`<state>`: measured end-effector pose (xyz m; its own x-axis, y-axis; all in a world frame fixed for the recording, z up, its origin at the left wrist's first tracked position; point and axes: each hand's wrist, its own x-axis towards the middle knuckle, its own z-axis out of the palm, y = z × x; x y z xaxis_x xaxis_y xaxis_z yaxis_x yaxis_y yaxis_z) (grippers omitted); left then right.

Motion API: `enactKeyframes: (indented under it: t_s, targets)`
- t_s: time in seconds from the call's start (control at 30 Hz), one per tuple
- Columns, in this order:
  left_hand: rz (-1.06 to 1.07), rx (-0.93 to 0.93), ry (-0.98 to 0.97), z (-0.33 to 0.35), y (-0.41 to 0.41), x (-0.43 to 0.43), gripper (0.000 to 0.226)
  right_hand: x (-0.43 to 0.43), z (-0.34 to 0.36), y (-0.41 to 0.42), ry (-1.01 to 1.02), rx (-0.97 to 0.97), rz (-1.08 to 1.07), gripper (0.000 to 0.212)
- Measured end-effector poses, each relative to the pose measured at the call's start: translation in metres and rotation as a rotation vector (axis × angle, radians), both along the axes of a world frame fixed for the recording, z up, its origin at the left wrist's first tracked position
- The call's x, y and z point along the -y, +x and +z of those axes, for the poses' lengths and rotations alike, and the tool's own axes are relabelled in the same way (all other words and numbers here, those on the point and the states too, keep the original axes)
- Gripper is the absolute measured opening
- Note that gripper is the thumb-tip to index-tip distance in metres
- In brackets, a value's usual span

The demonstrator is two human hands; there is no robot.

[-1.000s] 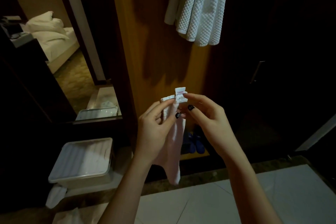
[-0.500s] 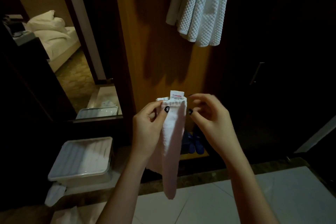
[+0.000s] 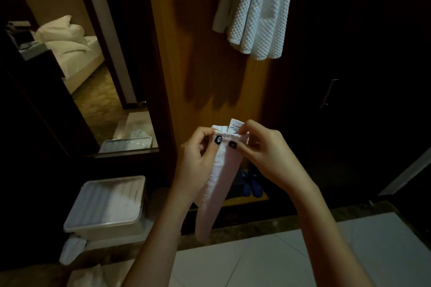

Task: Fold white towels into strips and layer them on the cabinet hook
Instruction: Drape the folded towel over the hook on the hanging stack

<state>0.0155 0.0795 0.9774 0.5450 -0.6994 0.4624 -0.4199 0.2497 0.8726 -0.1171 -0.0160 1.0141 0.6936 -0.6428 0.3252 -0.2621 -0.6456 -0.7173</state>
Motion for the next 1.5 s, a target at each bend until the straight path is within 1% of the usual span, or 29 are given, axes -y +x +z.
enactKeyframes:
  t_s: [0.17,0.23,0.3,0.37,0.43,0.47,0.53,0.57,0.6,0.67,0.7,0.73,0.83,0.87,0.97,1.03,1.1,1.2,1.33,1.5]
  targets:
    - [0.092,0.088,-0.048,0.004,0.001,0.002,0.007,-0.001,0.001,0.011,0.01,0.154,0.008,0.013]
    - [0.128,0.052,-0.085,0.007,0.0,0.003,0.018,-0.002,0.001,0.016,-0.002,0.215,-0.008,0.013]
    - [0.084,-0.046,-0.099,0.008,0.002,0.003,0.025,-0.001,0.001,0.02,0.011,0.27,-0.026,0.012]
    - [0.021,-0.089,-0.026,0.006,0.003,0.002,0.032,0.001,0.002,0.022,0.022,0.332,-0.057,0.012]
    - [0.026,-0.056,0.051,0.002,0.001,0.004,0.032,0.004,0.003,0.024,0.043,0.404,-0.095,0.009]
    - [0.042,-0.057,0.052,0.002,0.0,0.005,0.03,0.006,0.003,0.025,0.076,0.44,-0.099,0.011]
    - [0.061,-0.117,0.009,0.003,-0.001,0.009,0.022,0.009,0.001,0.025,0.178,0.487,-0.075,0.032]
    - [0.068,-0.151,-0.011,0.004,-0.001,0.01,0.019,0.012,-0.002,0.025,0.24,0.484,-0.063,0.04]
    - [0.072,-0.168,-0.024,0.005,0.0,0.012,0.018,0.014,-0.005,0.025,0.3,0.463,-0.053,0.041]
    - [0.049,-0.172,-0.034,0.007,0.001,0.015,0.017,0.018,-0.01,0.025,0.351,0.41,-0.033,0.022]
    - [0.024,-0.173,-0.039,0.007,0.0,0.016,0.016,0.02,-0.012,0.025,0.363,0.414,-0.018,0.014]
    - [0.005,-0.18,-0.048,0.006,0.0,0.017,0.016,0.023,-0.012,0.024,0.382,0.441,-0.003,0.013]
    - [0.029,-0.213,-0.052,-0.003,0.003,0.017,0.018,0.033,-0.008,0.021,0.43,0.502,0.028,0.014]
    - [0.034,-0.199,-0.04,-0.008,0.004,0.017,0.016,0.037,-0.007,0.019,0.45,0.509,0.038,0.015]
    - [0.003,-0.072,0.033,-0.022,0.005,0.02,0.008,0.045,-0.007,0.017,0.517,0.52,0.052,0.021]
    - [-0.023,-0.037,0.061,-0.029,0.005,0.024,0.011,0.048,-0.007,0.017,0.549,0.54,0.056,0.025]
    - [-0.024,-0.078,0.071,-0.032,0.005,0.027,0.015,0.05,-0.007,0.017,0.572,0.564,0.067,0.026]
    - [-0.065,-0.125,0.073,-0.035,0.006,0.027,0.016,0.053,-0.006,0.017,0.618,0.594,0.082,0.021]
    - [-0.119,-0.047,0.095,-0.035,0.005,0.025,0.017,0.06,-0.005,0.017,0.73,0.639,0.06,0.018]
    - [-0.19,-0.093,0.15,-0.035,-0.004,0.022,0.018,0.064,-0.012,0.018,0.772,0.638,0.051,0.017]
